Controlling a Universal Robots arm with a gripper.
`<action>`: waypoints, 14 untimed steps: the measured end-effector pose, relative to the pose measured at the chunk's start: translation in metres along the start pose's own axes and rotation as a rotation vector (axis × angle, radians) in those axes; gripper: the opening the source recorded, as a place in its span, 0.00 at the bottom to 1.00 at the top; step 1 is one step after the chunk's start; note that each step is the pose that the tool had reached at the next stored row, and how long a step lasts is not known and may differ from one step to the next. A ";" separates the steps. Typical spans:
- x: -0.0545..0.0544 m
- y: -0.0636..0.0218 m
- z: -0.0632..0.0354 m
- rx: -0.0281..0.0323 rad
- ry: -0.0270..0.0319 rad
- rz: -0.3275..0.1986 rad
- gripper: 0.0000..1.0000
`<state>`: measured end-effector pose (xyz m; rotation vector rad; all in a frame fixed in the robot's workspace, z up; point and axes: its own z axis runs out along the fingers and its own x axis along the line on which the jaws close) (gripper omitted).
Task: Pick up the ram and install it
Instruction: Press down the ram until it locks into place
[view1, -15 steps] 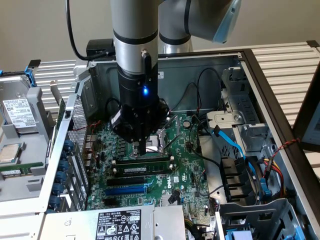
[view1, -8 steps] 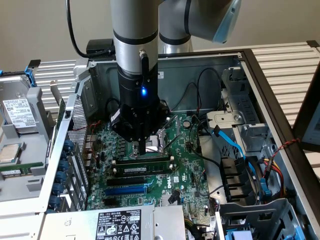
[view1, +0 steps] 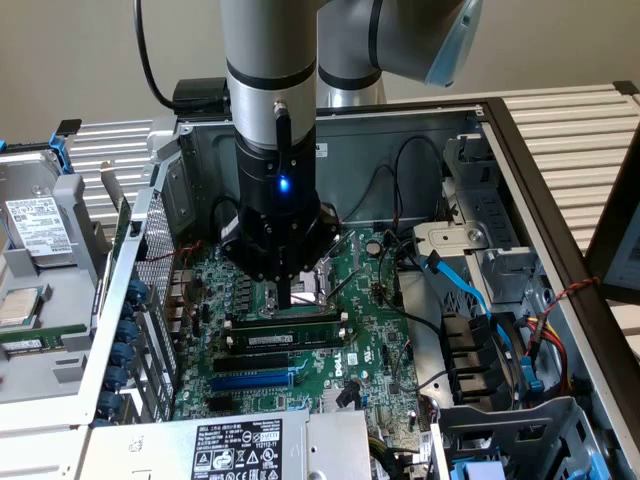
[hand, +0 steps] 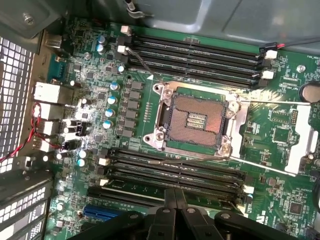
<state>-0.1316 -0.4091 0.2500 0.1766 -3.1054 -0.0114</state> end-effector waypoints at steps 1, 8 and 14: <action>0.000 0.0000 0.0000 -0.0004 -0.0002 0.013 0.11; 0.000 0.0000 0.0000 -0.0032 -0.0013 0.105 0.11; 0.000 0.0000 0.0000 -0.0036 -0.0013 0.115 0.11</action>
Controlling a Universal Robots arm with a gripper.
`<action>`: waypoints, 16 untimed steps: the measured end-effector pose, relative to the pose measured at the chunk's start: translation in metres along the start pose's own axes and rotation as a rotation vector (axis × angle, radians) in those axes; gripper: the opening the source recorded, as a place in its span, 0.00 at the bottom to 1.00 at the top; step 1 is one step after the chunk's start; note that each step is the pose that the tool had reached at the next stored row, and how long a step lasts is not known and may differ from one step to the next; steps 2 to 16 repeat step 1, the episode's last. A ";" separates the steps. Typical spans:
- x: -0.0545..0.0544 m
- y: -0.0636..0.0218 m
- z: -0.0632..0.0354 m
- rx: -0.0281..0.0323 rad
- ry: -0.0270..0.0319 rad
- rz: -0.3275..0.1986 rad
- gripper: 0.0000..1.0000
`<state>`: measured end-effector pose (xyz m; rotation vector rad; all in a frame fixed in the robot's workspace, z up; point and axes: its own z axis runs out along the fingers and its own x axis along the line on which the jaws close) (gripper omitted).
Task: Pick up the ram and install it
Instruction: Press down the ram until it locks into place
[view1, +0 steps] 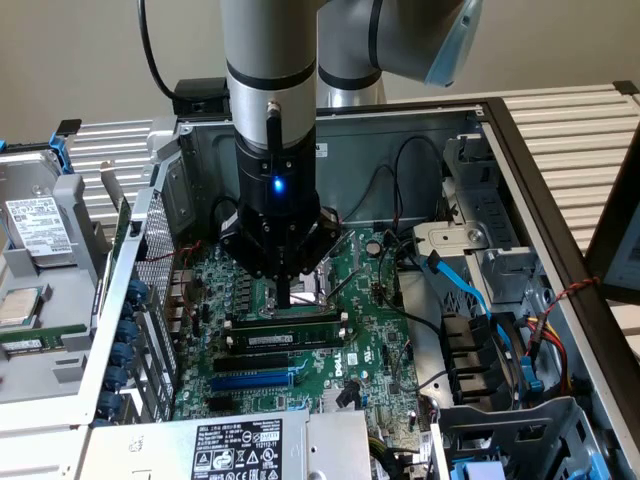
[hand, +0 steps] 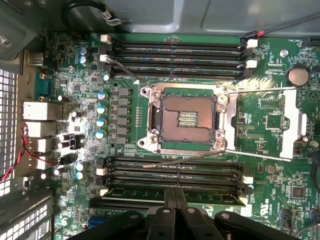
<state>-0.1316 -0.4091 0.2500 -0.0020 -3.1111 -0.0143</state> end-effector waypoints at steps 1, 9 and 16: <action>0.000 0.0000 0.0000 0.0000 0.0000 0.000 0.11; 0.000 0.0000 0.0000 0.0000 0.0000 0.000 0.11; 0.000 0.0000 0.0000 0.0000 0.0000 0.000 0.11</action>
